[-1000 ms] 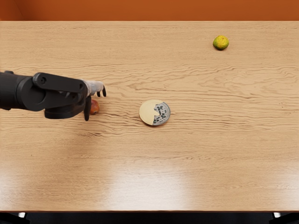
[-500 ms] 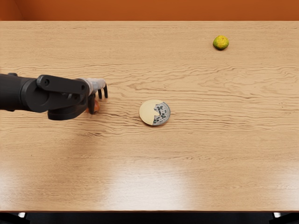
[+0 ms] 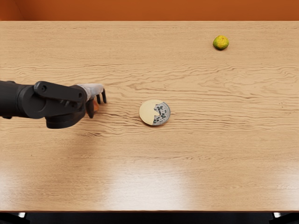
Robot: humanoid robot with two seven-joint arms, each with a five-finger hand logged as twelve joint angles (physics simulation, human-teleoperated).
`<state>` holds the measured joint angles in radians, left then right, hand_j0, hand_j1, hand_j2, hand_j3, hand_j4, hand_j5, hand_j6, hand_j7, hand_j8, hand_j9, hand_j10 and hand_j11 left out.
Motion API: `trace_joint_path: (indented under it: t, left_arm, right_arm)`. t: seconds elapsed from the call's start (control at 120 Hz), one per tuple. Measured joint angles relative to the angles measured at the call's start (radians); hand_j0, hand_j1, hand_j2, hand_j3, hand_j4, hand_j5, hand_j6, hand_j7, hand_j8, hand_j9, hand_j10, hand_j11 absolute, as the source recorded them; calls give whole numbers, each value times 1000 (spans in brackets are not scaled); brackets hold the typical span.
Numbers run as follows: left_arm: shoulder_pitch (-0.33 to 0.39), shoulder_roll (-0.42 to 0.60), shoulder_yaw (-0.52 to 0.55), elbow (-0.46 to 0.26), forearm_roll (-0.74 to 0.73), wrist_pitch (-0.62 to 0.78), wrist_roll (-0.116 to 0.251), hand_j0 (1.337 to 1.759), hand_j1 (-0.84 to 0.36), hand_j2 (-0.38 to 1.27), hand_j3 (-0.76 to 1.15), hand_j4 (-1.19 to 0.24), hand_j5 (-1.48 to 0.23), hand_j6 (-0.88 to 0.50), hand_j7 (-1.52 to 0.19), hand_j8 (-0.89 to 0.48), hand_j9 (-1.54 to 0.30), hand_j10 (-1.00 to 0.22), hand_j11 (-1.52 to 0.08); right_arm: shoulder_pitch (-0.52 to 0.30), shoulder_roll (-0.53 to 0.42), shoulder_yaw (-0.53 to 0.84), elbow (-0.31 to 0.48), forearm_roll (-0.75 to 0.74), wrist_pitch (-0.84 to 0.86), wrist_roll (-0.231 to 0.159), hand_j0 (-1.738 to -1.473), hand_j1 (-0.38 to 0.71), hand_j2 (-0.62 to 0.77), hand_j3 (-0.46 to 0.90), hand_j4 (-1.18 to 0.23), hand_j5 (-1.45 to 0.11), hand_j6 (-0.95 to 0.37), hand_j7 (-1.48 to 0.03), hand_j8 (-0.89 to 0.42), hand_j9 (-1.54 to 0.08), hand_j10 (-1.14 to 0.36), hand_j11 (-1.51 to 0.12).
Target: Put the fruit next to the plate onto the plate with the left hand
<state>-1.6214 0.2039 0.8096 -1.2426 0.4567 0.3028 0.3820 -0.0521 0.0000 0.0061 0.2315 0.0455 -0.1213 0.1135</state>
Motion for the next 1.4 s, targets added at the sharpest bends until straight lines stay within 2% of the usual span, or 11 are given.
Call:
trace_joint_path:
  t: [0.067,0.158,0.308,0.392,0.425,0.508,0.633,0.75,1.058,1.2,1.4]
  left_arm:
    - [1,2,1,-2,0,1,0,1658,-264,111,0,-522,-660,-523,-660,-494,-669,-517,-669]
    - [2,9,2,-6,-1,1,0,1656,-305,211,0,-600,-765,-548,-767,-450,-780,-588,-780]
    - [11,9,1,-7,6,2,0,1650,-298,251,0,-739,-901,-538,-923,-425,-950,-582,-965]
    - [11,9,1,-8,3,1,1,1649,-308,332,0,-780,-975,-550,-992,-416,-1015,-577,-1033]
    - [11,9,1,-8,2,0,1,1649,-317,420,0,-791,-1004,-546,-1016,-408,-1033,-570,-1053]
    - [10,13,2,-9,-2,-2,2,1648,-321,411,0,-803,-1077,-526,-1064,-388,-1069,-554,-1095]
    - [-2,27,3,-16,-9,-11,2,1648,-325,457,0,-802,-1173,-502,-1123,-375,-1104,-545,-1125]
    - [-42,39,1,-33,-20,-22,3,1648,-321,467,0,-798,-1229,-486,-1157,-360,-1131,-538,-1140]
    - [-134,18,-24,-76,-83,-29,2,1647,-266,339,0,-798,-1282,-497,-1176,-379,-1164,-557,-1163]
    - [-168,-1,-45,-89,-114,-27,2,1649,-301,551,0,-811,-1263,-541,-1180,-409,-1163,-571,-1157]
    - [-205,-61,-69,-105,-152,-26,1,1651,-358,675,0,-816,-1256,-516,-1192,-390,-1165,-564,-1155]
  right_arm:
    - [0,0,0,0,0,0,0,-1658,-307,-7,0,-35,-45,-35,-45,-35,-45,-35,-45]
    - [0,0,0,0,0,0,0,-1658,-307,-7,0,-35,-45,-35,-45,-35,-45,-35,-45]
    - [0,0,0,0,0,0,0,-1658,-307,-7,0,-35,-45,-35,-45,-35,-45,-35,-45]
    - [0,0,0,0,0,0,0,-1658,-307,-7,0,-35,-45,-35,-45,-35,-45,-35,-45]
    - [0,0,0,0,0,0,0,-1658,-307,-7,0,-35,-45,-35,-45,-35,-45,-35,-45]
    - [0,0,0,0,0,0,0,-1658,-307,-7,0,-35,-45,-35,-45,-35,-45,-35,-45]
    - [0,0,0,0,0,0,0,-1658,-307,-7,0,-35,-45,-35,-45,-35,-45,-35,-45]
    - [0,0,0,0,0,0,0,-1658,-307,-7,0,-35,-45,-35,-45,-35,-45,-35,-45]
    - [0,0,0,0,0,0,0,-1658,-307,-7,0,-35,-45,-35,-45,-35,-45,-35,-45]
    - [0,0,0,0,0,0,0,-1658,-307,-7,0,-35,-45,-35,-45,-35,-45,-35,-45]
    - [0,0,0,0,0,0,0,-1658,-307,-7,0,-35,-45,-35,-45,-35,-45,-35,-45]
